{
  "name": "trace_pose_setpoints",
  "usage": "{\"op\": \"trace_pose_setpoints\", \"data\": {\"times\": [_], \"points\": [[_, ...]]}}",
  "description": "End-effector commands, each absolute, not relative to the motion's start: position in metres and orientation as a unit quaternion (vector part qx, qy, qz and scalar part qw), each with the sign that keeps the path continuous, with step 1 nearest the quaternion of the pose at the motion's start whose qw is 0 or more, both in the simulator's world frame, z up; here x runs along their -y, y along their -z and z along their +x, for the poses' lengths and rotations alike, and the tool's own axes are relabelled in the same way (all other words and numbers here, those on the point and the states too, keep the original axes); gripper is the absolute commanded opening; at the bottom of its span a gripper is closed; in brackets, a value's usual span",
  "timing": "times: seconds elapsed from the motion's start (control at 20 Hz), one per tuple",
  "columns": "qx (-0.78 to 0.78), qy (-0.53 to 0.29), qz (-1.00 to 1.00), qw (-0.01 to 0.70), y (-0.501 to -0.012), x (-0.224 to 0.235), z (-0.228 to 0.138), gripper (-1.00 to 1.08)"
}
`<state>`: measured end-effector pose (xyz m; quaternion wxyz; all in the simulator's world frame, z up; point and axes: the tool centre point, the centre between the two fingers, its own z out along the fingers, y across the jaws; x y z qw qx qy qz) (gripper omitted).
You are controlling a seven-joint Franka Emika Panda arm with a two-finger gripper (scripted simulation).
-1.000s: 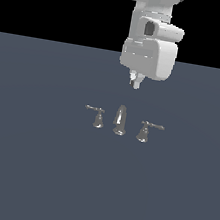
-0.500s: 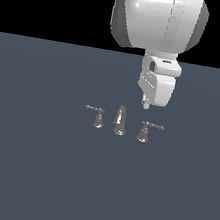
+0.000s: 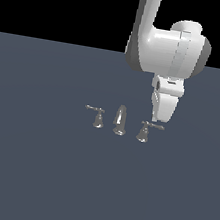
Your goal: Turn on the faucet by rotating a designated handle.
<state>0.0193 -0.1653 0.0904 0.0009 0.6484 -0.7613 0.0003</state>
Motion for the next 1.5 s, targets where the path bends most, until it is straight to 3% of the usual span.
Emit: {"op": "trace_pose_setpoints", "data": {"times": [0.0,0.6,1.2,1.45], "points": [[0.773,-0.001,0.634,0.001,-0.083,0.173,0.021,-1.00],[0.783,0.000,0.622,0.000,-0.077,0.180,0.022,-1.00],[0.783,0.000,0.622,0.000,-0.077,0.190,-0.019,-1.00],[0.780,-0.002,0.625,-0.003,-0.077,0.180,-0.019,-1.00]]}}
